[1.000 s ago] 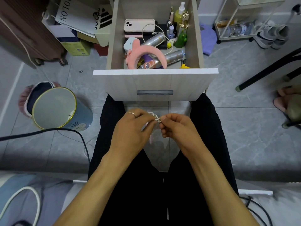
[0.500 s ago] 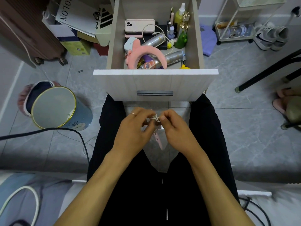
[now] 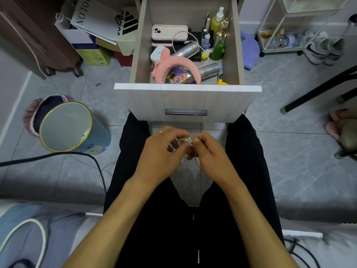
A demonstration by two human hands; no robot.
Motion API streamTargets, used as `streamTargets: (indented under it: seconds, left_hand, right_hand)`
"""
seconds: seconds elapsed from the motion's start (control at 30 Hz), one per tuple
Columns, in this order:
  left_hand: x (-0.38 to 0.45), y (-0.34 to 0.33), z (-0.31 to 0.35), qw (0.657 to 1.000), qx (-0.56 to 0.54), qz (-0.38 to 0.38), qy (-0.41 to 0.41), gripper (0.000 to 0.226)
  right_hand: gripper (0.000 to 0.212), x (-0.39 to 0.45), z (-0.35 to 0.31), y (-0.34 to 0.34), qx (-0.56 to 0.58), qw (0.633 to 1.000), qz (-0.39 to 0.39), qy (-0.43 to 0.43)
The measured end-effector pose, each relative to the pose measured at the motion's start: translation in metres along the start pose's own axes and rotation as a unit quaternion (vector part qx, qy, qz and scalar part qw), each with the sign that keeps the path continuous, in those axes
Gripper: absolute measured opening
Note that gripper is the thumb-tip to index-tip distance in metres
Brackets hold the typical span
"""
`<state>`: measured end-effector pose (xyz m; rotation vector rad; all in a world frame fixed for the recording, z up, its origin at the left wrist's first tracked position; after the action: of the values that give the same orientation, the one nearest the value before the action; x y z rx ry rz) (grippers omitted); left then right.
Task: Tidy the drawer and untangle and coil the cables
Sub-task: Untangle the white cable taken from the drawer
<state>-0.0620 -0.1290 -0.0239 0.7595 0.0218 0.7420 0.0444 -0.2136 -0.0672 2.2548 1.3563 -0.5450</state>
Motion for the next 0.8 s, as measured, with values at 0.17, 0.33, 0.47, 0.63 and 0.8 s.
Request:
streamTargets:
  seconds: [0.17,0.33,0.47,0.63,0.8]
  left_hand:
    - [0.002,0.002,-0.002,0.996,0.073,0.004,-0.057,0.006]
    - [-0.01,0.003,-0.022,0.944,-0.245,0.103,0.193,0.011]
    - [-0.009,-0.003,-0.013,0.988,-0.103,-0.022,0.116,0.007]
    - [-0.007,-0.001,-0.019,0.989,-0.089,0.005,0.115,0.011]
    - [-0.012,0.003,-0.024,0.947,-0.228,0.082,0.212,0.014]
  right_hand:
    - [0.019,0.0,-0.001,-0.002,-0.022,1.0,-0.007,0.009]
    - [0.019,0.003,0.004,0.002,0.009,1.0,-0.013,-0.015]
    - [0.019,0.002,0.007,0.002,0.009,1.0,-0.017,-0.012]
    - [0.018,0.002,0.005,0.002,-0.011,1.0,-0.01,-0.006]
    - [0.018,0.004,0.01,0.008,-0.005,1.0,0.003,-0.015]
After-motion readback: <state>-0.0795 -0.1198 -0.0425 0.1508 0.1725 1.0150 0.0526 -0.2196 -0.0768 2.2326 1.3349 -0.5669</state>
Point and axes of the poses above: each hand's wrist, its own x-axis towards the middle knuckle, its own y-axis out of the back of the hand, z = x × y, the point moved 6 cm from there along x, towards the middle knuckle, and after that the axes turned 11 degrees about -y, right-handed, at the moved point
